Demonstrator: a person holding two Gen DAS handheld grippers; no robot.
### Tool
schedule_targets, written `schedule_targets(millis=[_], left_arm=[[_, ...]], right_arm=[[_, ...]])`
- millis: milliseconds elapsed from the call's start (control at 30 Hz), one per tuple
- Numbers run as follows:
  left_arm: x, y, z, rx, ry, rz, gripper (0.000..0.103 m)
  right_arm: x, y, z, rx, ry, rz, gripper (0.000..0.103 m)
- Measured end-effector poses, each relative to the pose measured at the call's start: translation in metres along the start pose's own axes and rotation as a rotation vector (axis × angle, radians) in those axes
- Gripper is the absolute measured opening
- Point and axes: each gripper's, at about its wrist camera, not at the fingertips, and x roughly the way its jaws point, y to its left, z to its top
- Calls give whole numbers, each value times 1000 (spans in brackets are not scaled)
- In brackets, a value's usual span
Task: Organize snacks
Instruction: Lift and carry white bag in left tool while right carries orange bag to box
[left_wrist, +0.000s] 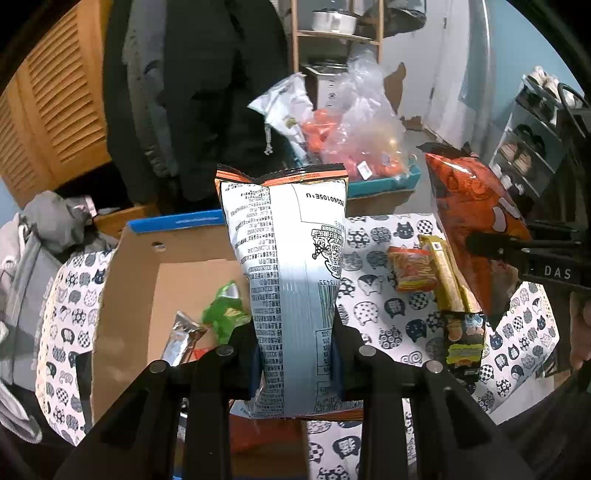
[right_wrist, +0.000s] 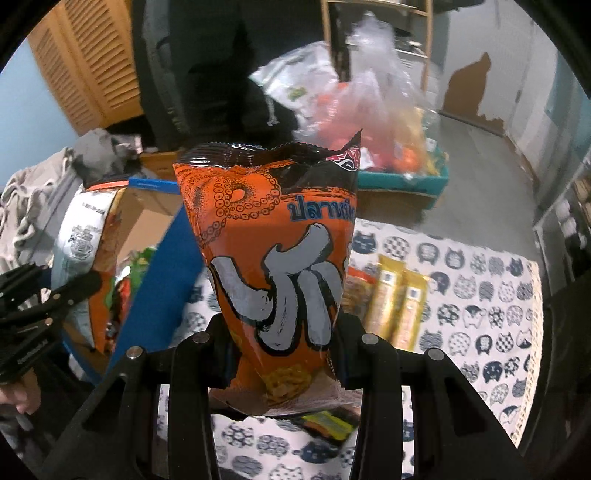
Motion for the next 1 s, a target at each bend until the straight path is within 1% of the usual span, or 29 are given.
schedule_targets(millis=[200, 500, 633, 733, 1000], left_arm=[[-2, 29, -7, -45, 1, 15, 29], [1, 73, -21, -121, 11, 50, 29], [8, 93, -28, -154, 30, 73, 29], [12, 106, -34, -184, 49, 72, 29], [26, 124, -44, -221, 91, 90, 29]], right_arm=[[10, 32, 10, -49, 10, 13, 38], [25, 72, 24, -90, 26, 51, 38], [33, 91, 30, -109, 31, 68, 38], [38, 105, 34, -122, 39, 80, 38], [52, 140, 41, -169, 56, 109, 38]])
